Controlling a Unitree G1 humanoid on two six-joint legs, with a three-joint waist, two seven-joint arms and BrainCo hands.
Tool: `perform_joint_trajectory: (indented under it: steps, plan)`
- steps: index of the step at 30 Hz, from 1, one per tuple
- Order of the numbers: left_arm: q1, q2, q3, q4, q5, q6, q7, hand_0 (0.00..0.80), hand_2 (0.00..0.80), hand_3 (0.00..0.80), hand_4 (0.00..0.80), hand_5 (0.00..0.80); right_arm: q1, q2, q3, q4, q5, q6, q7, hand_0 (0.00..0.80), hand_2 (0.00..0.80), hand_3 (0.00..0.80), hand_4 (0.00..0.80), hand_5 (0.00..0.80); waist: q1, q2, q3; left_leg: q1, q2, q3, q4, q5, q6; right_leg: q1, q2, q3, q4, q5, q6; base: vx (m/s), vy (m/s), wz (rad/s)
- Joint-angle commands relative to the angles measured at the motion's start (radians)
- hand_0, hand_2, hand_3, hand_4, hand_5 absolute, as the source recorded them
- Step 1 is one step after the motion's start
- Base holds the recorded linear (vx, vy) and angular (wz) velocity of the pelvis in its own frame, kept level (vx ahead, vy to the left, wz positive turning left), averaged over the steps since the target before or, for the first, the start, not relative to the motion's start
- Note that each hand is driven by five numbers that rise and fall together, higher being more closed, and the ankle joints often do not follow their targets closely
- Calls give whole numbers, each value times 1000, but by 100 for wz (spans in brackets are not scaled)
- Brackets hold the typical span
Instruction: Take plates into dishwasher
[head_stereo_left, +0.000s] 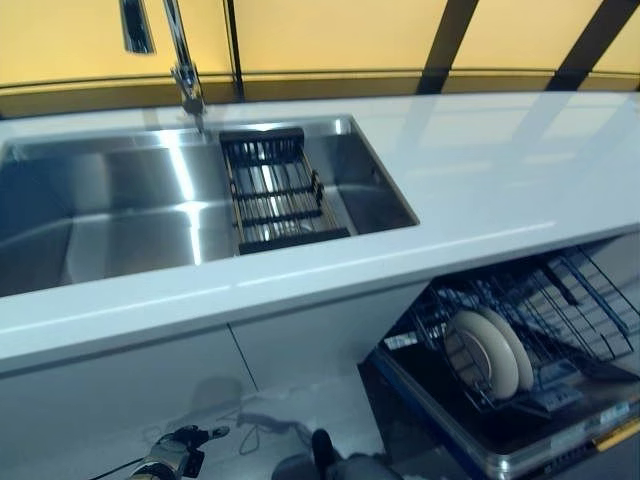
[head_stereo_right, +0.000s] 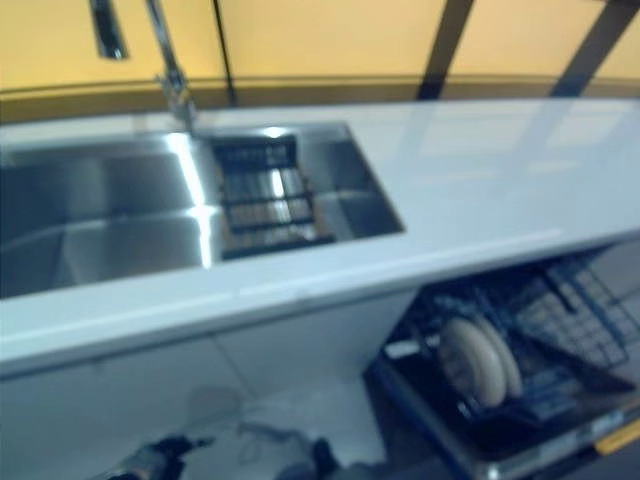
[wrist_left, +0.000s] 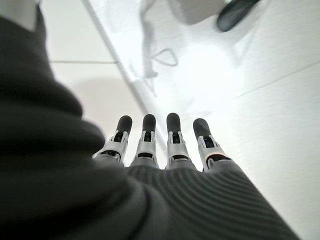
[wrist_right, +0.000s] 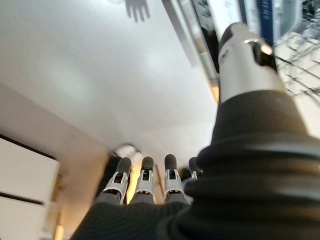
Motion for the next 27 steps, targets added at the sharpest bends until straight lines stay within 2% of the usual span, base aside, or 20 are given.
perform_joint_trajectory:
  steps: [1, 3, 6, 8, 11, 13, 14, 17, 20, 22, 23, 24, 25, 27]
  plan:
    - [3, 27, 7, 46, -15, -50, 24, 0, 0, 0, 0, 0, -76, -4, 77, 30, 33, 7, 16, 0, 0, 0, 0, 0, 63, -11, 2, 77, -93, -60, 79, -99, 53, -31, 117, -2, -73, 43, 61, -360, 154, -6]
    - [3, 25, -1, 41, -6, -59, 16, 0, 0, 0, 0, 0, -87, 8, 105, 65, 31, -5, 13, 0, 0, 0, 0, 0, 72, -13, 8, 60, -96, -37, 118, -117, 55, -26, 107, -14, -106, 53, 69, -339, 150, 3]
    - [12, 31, -18, 22, 17, -25, 1, 0, 0, 0, 0, 0, -84, 43, 128, 89, 3, 5, 19, 0, 0, 0, 0, 0, 77, -15, 21, 54, -100, -17, 127, -118, 63, -32, 88, -24, -106, 67, 84, -242, 101, 3]
    - [24, 45, -18, 15, 31, 2, -14, 0, 0, 0, 0, 0, -82, 87, 146, 108, 21, 41, -3, 0, 0, 0, 0, 0, 84, -13, 29, 61, -99, -21, 109, -110, 76, -31, 73, -29, -63, 64, 89, -212, 34, 7]
    - [47, 60, -5, 19, 56, 22, -36, 0, 0, 0, 0, 0, -87, 156, 164, 172, 51, 37, -34, 0, 0, 0, 0, 0, 103, 2, 35, 83, -88, -37, 39, -65, 79, -18, 50, -52, 21, 31, 92, -203, -24, 0]
    - [81, 74, 13, 29, 56, 21, -41, 0, 0, 0, 0, 0, -98, 227, 175, 228, 129, 21, -70, 0, 0, 0, 0, 0, 126, 23, 40, 87, -66, -61, -6, -19, 81, 5, 23, -55, 125, -14, 83, -201, -63, -19]
    - [88, 77, 19, 30, 55, 20, -42, 0, 0, 0, 0, 0, -99, 242, 178, 232, 138, 17, -75, 0, 0, 0, 0, 0, 131, 27, 41, 83, -60, -66, -11, -10, 84, 12, 15, -52, 146, -19, 78, -216, -106, -44]
    - [126, 102, 61, 54, 42, 14, -30, 0, 0, 0, 0, 0, -103, 343, 202, 258, 231, -8, -91, 0, 0, 0, 0, 0, 170, 46, 29, 36, -9, -99, -4, 18, 100, 93, -54, -26, 218, -42, 45, -227, -203, -30]
    - [135, 126, 91, 76, 42, 6, -36, 0, 0, 0, 0, 0, -112, 408, 225, 266, 343, -21, -120, 0, 0, 0, 0, 0, 194, 36, 4, -33, 22, -121, 71, -3, 115, 170, -121, 12, 222, -12, 35, -222, -289, -22]
    - [120, 156, 106, 85, 43, -2, -57, 0, 0, 0, 0, 0, -125, 450, 234, 271, 458, -26, -166, 0, 0, 0, 0, 0, 205, 21, -8, -111, 49, -136, 159, -23, 119, 230, -152, 66, 175, -4, 38, -408, -458, -25]
    - [105, 170, 107, 82, 28, 0, -76, 0, 0, 0, 0, 0, -138, 469, 242, 273, 504, -28, -190, 0, 0, 0, 0, 0, 208, 18, 1, -158, 64, -147, 202, -34, 113, 226, -148, 92, 157, -11, 44, -417, -386, -22]
    - [94, 178, 113, 81, 19, 3, -88, 0, 0, 0, 0, 0, -146, 478, 245, 276, 515, -34, -199, 0, 0, 0, 0, 0, 211, 17, 4, -183, 75, -150, 219, -33, 107, 220, -139, 94, 145, -32, 47, -544, -487, -3]
    - [71, 184, 121, 80, -29, 2, -98, 0, 0, 0, 0, 0, -168, 491, 257, 279, 565, -42, -212, 0, 0, 0, 0, 0, 216, 13, 16, -217, 96, -149, 236, -21, 88, 238, -112, 83, 104, -115, 65, -493, -425, 12]
    - [45, 167, 124, 62, -119, 10, -85, 0, 0, 0, 0, 0, -179, 503, 270, 266, 611, -44, -203, 0, 0, 0, 0, 0, 215, 13, 22, -266, 103, -171, 235, 17, 59, 231, -93, 68, 92, -152, 72, -445, -323, 23]
